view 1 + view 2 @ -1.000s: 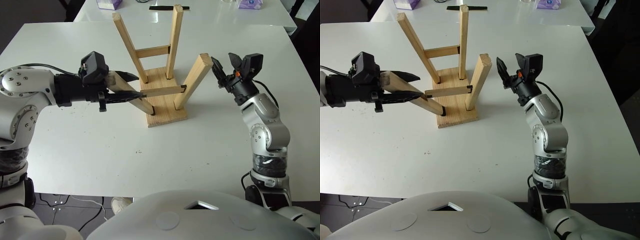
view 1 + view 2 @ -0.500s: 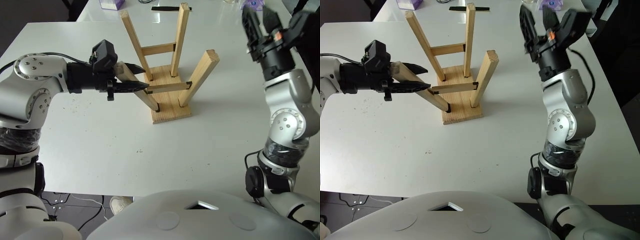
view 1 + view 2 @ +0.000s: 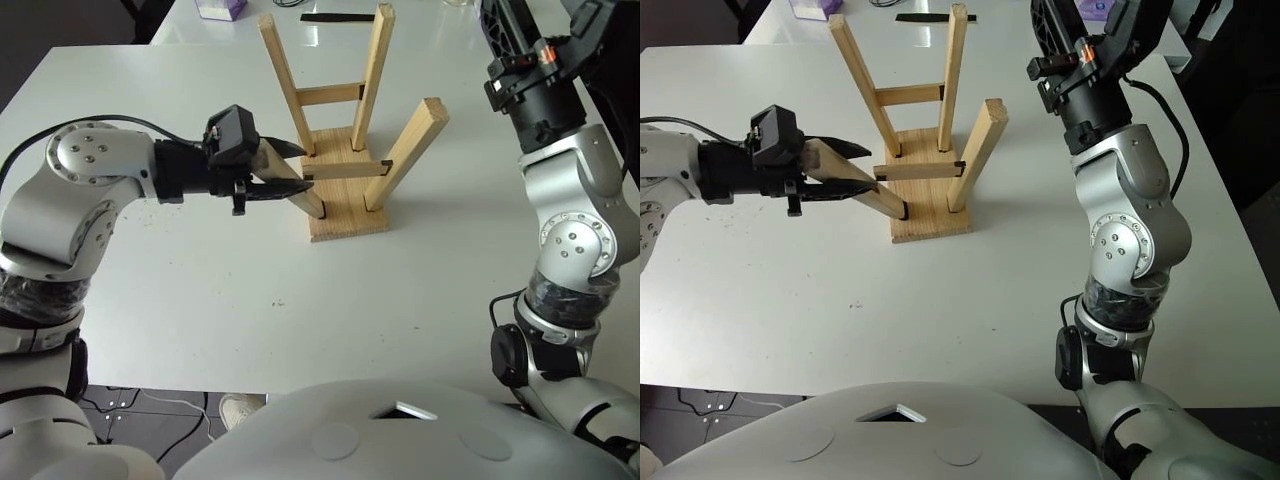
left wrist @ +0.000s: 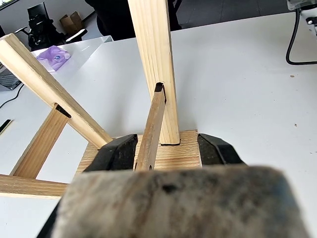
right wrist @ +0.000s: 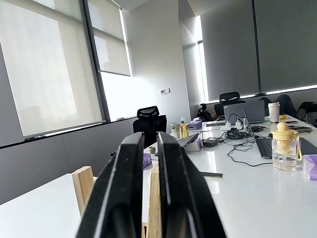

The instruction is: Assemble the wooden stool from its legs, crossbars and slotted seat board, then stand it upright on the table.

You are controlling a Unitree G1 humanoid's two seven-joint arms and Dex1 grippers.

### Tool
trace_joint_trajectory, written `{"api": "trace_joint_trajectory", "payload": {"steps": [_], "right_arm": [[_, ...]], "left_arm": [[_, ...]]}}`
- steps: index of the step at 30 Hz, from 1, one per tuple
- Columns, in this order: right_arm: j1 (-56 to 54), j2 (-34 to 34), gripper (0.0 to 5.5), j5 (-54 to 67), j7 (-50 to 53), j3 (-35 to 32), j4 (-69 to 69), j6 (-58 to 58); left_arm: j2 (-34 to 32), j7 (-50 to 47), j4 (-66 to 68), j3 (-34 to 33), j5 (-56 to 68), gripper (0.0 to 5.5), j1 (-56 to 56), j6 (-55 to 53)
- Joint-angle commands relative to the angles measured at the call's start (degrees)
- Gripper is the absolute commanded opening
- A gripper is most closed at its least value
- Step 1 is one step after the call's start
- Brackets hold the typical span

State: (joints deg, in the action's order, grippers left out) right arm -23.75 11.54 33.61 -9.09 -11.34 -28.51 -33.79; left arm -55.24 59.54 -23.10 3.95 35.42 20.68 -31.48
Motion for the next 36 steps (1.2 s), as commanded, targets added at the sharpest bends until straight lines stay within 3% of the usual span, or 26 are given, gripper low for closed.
{"api": "trace_joint_trajectory", "payload": {"steps": [1, 4, 10, 18, 25, 30, 36], "right_arm": [[2.4, 0.2, 0.0, -0.5, 1.4, -0.7, -0.9, 0.4], [3.6, -0.3, 0.0, -1.3, 2.3, -0.8, -0.7, 1.4], [2.3, -0.4, 0.0, -3.0, 1.4, 1.4, 2.9, 3.0], [3.3, -0.3, 0.0, -2.6, 1.5, 2.3, 2.1, 2.1], [4.2, -0.9, 0.0, -3.2, 3.1, 3.1, 0.3, 1.9], [7.2, -2.6, 0.0, -4.8, 5.8, 3.8, -2.0, 2.9], [8.9, -5.4, 0.0, -7.5, 8.0, 6.3, -2.8, 4.9]], "left_arm": [[-4.9, 1.5, 0.5, -1.7, 2.7, 2.04, -7.9, -9.6], [-4.8, 1.9, 4.2, -2.2, 3.2, 2.04, -4.0, -9.9], [0.2, 6.0, 16.1, 7.5, -4.2, 2.04, 2.6, -4.8], [0.3, 9.8, 16.0, 13.3, -7.0, 2.04, -2.1, 0.2], [-4.4, 6.5, 7.1, 11.1, -7.7, 2.04, -5.4, 0.5], [-5.8, 8.6, 11.6, 8.7, -7.1, 2.04, 4.1, 0.5], [-0.2, 17.5, 23.6, 14.3, -9.4, 2.04, 18.9, 0.5]]}}
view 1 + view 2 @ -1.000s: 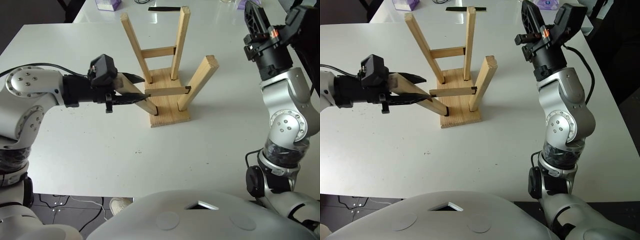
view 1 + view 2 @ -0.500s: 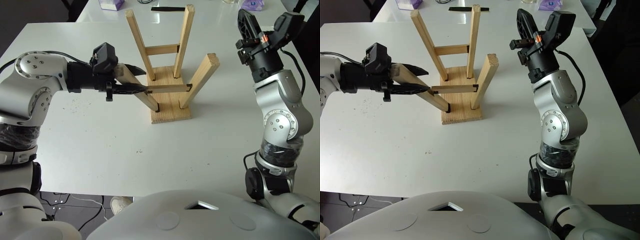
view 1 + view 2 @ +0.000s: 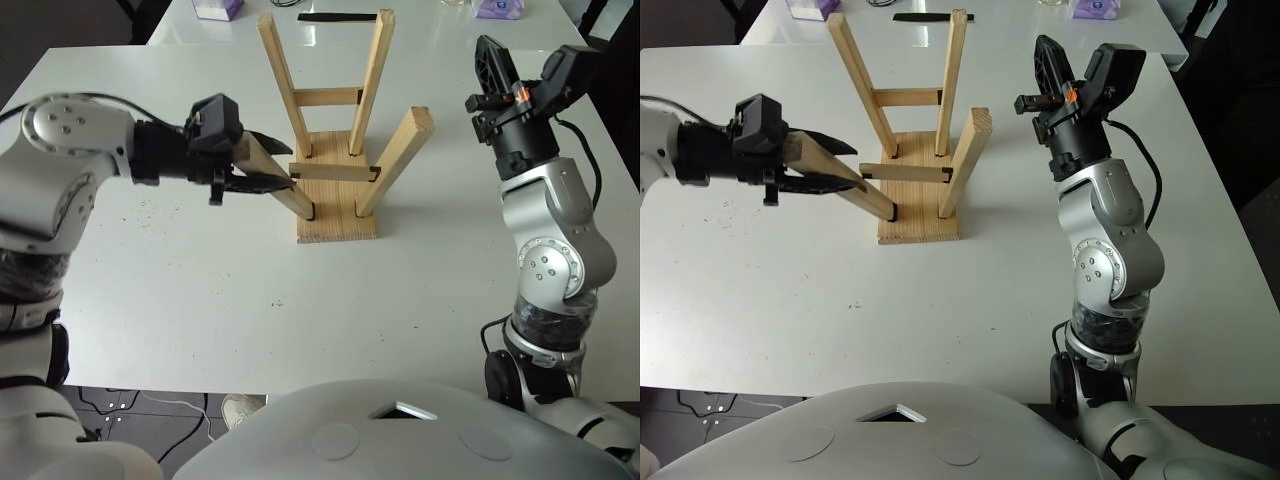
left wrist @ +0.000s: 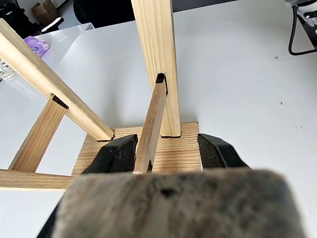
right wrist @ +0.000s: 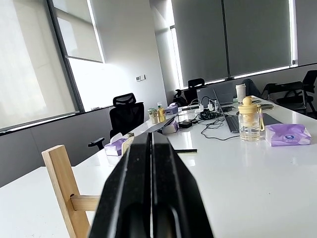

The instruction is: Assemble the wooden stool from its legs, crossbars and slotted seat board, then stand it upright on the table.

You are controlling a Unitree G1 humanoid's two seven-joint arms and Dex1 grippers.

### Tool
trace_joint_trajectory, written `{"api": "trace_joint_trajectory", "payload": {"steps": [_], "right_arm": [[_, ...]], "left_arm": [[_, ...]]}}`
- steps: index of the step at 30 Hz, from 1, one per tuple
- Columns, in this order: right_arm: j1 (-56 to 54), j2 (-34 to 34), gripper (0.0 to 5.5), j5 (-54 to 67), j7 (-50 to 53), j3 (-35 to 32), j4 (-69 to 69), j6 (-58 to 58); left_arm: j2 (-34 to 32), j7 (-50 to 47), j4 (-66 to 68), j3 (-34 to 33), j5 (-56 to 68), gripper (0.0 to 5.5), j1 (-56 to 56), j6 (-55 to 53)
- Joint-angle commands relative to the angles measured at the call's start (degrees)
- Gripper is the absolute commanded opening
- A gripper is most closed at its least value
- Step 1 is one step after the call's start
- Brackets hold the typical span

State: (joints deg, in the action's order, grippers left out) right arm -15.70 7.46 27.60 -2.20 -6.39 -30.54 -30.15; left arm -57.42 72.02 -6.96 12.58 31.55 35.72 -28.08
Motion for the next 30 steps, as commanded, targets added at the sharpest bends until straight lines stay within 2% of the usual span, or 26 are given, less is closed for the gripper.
{"api": "trace_joint_trajectory", "payload": {"steps": [1, 7, 11, 18, 23, 28, 30], "right_arm": [[1.0, -1.8, 0.0, -1.9, 1.3, 1.7, -0.8, 1.5], [3.4, -3.7, 0.0, -3.1, 2.2, 2.2, -1.7, 3.2], [3.4, -4.0, 0.0, -3.7, 2.2, 2.4, -1.6, 3.5], [3.8, -2.7, 0.0, -3.6, 1.4, 1.1, -1.6, 2.8], [1.6, -1.0, 0.0, -2.6, -0.1, 0.9, -1.2, 1.6], [-3.0, 0.5, 0.0, 0.5, -2.2, 0.1, -0.9, -0.4], [-4.3, 1.1, 0.0, 1.5, -4.0, 0.4, 0.3, -0.8]], "left_arm": [[2.6, 6.4, 9.2, 6.6, -6.2, 2.04, 5.0, -2.8], [7.5, 12.1, 17.5, 9.3, -8.9, 2.04, 9.7, -2.4], [9.2, 12.3, 20.3, 10.1, -11.5, 2.05, 7.2, -0.2], [8.5, 4.7, 12.6, 0.2, -5.5, 2.05, -2.5, -4.9], [8.3, 2.1, 8.5, -2.4, -3.3, 2.05, -6.9, -8.3], [9.8, 2.5, 11.7, -2.9, -2.8, 2.06, -6.6, -8.7], [11.1, 3.0, 13.0, -5.8, 0.9, 2.06, -6.7, -10.2]]}}
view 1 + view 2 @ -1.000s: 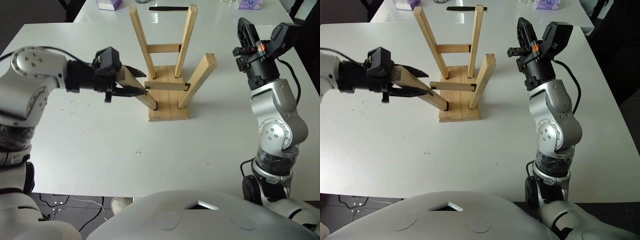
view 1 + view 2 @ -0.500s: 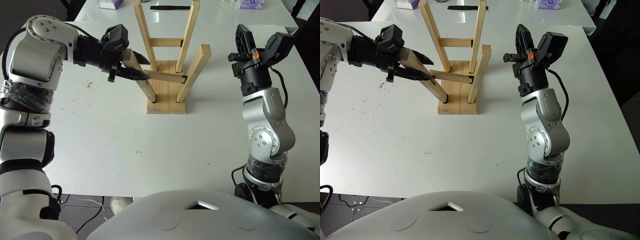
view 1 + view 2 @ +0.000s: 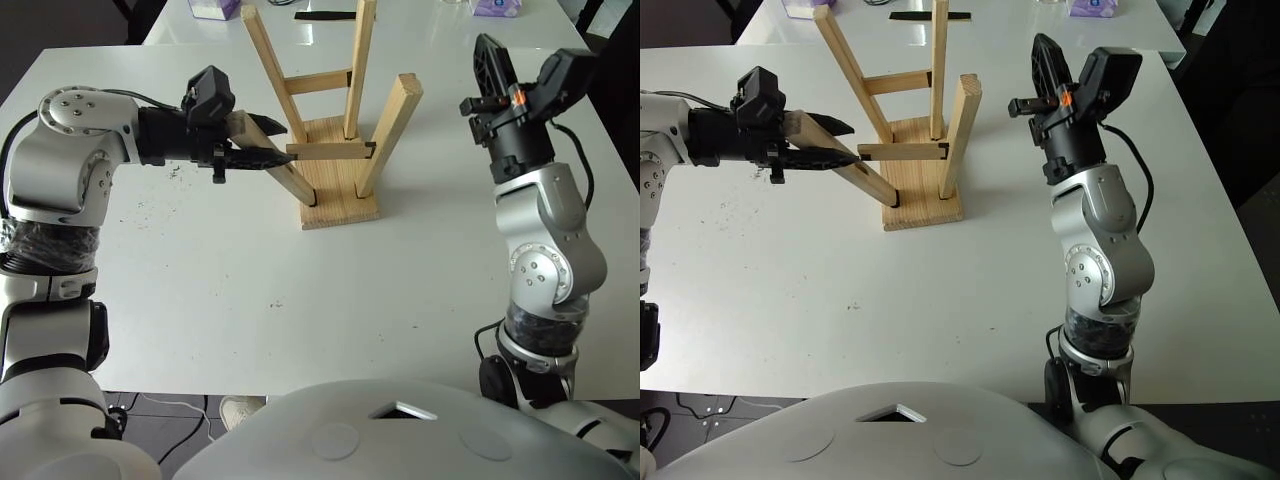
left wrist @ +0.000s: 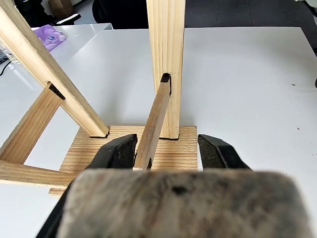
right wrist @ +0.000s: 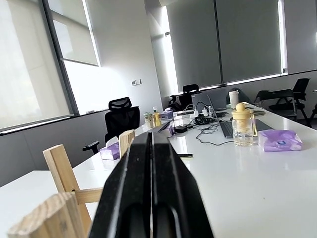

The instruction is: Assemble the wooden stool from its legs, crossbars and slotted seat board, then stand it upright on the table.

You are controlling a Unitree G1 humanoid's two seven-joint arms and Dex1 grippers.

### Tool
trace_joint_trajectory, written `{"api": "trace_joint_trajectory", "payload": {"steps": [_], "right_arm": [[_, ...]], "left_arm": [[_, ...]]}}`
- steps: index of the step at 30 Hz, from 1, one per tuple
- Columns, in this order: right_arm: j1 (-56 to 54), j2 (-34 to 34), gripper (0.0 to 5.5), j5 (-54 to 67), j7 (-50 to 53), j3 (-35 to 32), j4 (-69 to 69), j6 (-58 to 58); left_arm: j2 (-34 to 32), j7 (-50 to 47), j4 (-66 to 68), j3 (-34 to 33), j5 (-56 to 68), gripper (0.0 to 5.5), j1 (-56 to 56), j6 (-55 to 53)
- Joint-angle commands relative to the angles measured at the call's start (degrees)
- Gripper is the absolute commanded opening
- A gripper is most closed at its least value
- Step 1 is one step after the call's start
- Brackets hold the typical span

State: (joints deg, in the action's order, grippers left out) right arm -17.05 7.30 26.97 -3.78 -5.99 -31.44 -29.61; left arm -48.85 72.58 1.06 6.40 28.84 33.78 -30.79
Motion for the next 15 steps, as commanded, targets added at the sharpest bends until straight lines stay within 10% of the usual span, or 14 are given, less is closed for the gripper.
{"api": "trace_joint_trajectory", "payload": {"steps": [1, 15], "right_arm": [[-3.2, 1.5, 0.0, 2.2, -3.0, 0.1, 1.8, -1.5], [-1.9, 3.3, 0.0, 1.6, -5.6, 2.1, 1.4, -2.3]], "left_arm": [[2.8, 2.5, 5.7, -0.4, 4.2, 2.06, -4.9, -7.3], [1.9, 3.4, 5.0, 8.8, -7.8, 2.04, -0.5, 2.8]]}}
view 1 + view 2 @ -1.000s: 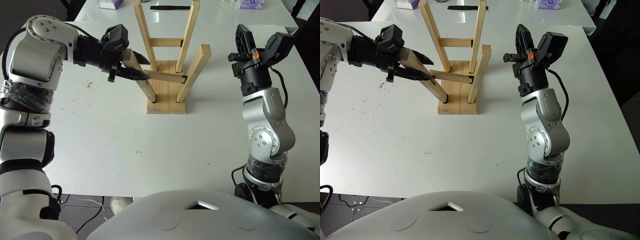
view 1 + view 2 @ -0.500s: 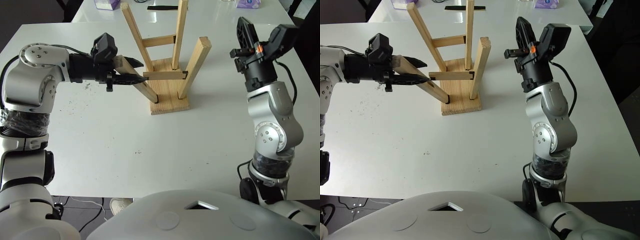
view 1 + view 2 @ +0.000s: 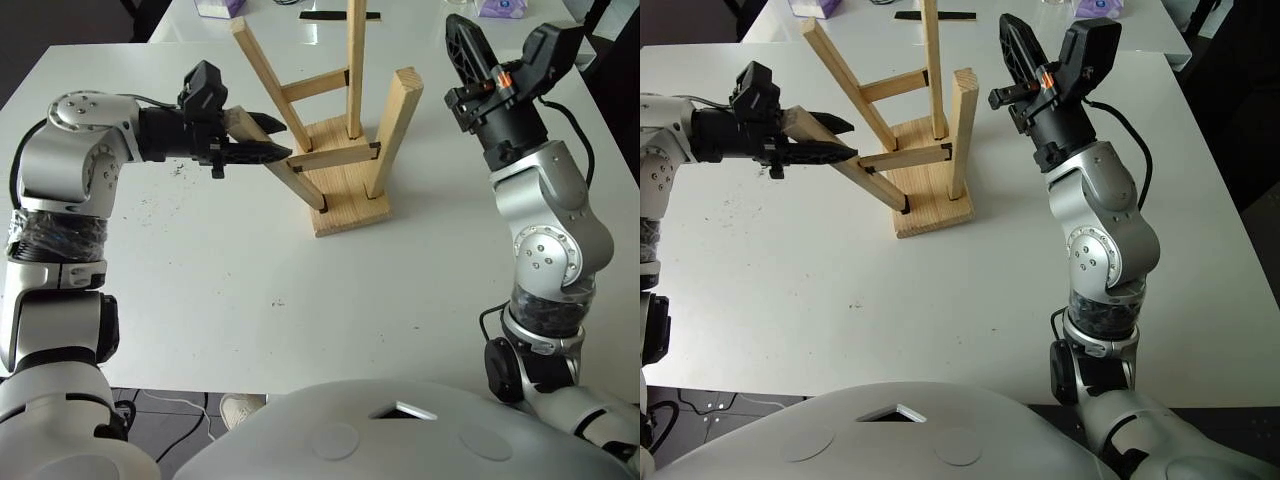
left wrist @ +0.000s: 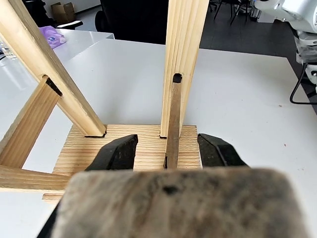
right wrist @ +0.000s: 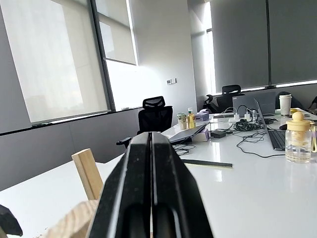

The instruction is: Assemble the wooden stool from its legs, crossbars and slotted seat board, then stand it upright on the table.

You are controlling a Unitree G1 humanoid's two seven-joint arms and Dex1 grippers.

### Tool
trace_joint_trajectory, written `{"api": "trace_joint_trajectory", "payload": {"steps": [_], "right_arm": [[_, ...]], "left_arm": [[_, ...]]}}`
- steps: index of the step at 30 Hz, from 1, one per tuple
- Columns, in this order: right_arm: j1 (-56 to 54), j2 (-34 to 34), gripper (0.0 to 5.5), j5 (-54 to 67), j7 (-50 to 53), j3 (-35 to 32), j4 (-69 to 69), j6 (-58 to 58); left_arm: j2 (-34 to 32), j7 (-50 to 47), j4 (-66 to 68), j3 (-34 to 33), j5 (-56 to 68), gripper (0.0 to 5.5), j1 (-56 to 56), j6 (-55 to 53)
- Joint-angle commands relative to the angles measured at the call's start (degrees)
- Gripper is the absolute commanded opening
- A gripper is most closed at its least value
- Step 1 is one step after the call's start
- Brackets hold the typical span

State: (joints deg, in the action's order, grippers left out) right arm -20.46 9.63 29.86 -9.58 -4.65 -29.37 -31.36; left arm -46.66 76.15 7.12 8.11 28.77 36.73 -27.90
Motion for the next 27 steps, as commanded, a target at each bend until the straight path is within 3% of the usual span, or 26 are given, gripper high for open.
{"api": "trace_joint_trajectory", "payload": {"steps": [1, 6, 10, 14, 16, 19, 23, 27], "right_arm": [[2.3, 1.2, 0.0, -2.3, 0.2, 1.4, -0.5, -0.2], [3.5, 1.3, 0.0, -5.2, 0.5, 2.7, -1.3, 1.1], [0.9, 1.6, 0.0, -2.1, 2.3, -2.6, -6.0, 0.0], [-6.3, 3.0, 0.0, 10.3, 7.3, -8.9, -15.0, -5.5], [-10.2, 3.2, 0.0, 17.8, 11.1, -8.6, -19.2, -9.0], [-11.9, 2.6, 0.0, 21.4, 15.3, -1.0, -22.5, -15.2], [-8.2, 7.5, 0.0, 4.9, 17.8, 22.3, -21.8, -19.7], [-5.6, 9.3, 0.0, -9.6, 20.7, 36.2, -16.5, -17.6]], "left_arm": [[-0.2, -0.1, -2.1, 7.9, -8.2, 2.04, -2.7, -0.1], [0.0, -0.2, -3.7, 10.6, -9.6, 2.04, 0.9, -1.4], [-0.5, -1.1, -6.7, 11.7, -9.0, 2.04, 1.1, -5.4], [-1.5, -3.5, -10.9, 11.9, -8.6, 2.04, -1.0, -8.9], [-1.8, -5.3, -12.4, 11.7, -8.4, 2.04, -2.0, -10.8], [-2.1, -8.3, -15.4, 10.7, -7.1, 2.04, -3.8, -14.3], [-0.3, -12.6, -17.4, 10.2, -5.9, 2.04, -3.2, -18.4], [0.6, -14.9, -18.0, 9.8, -5.5, 2.04, -2.5, -20.1]]}}
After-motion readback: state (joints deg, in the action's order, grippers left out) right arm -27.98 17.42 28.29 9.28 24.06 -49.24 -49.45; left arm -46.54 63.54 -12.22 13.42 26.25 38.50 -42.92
